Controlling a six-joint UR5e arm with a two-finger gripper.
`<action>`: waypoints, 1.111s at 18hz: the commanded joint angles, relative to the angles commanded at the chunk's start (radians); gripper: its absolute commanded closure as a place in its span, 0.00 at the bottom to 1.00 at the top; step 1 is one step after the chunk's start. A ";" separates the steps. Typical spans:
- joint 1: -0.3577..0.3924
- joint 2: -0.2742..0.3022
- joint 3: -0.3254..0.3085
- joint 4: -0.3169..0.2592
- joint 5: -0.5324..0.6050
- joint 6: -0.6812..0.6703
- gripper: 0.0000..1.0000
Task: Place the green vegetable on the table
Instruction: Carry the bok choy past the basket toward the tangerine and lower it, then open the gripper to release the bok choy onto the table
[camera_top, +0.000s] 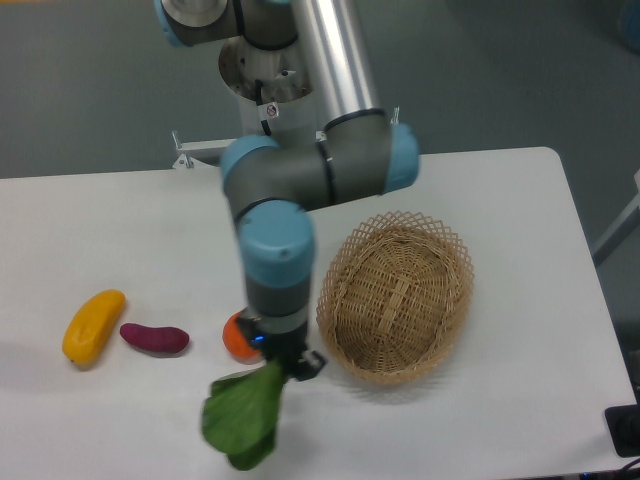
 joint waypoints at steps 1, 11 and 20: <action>-0.023 -0.008 0.002 0.009 0.000 -0.018 0.88; -0.132 -0.065 -0.009 0.107 0.006 -0.052 0.24; -0.137 -0.042 -0.006 0.107 0.006 -0.048 0.00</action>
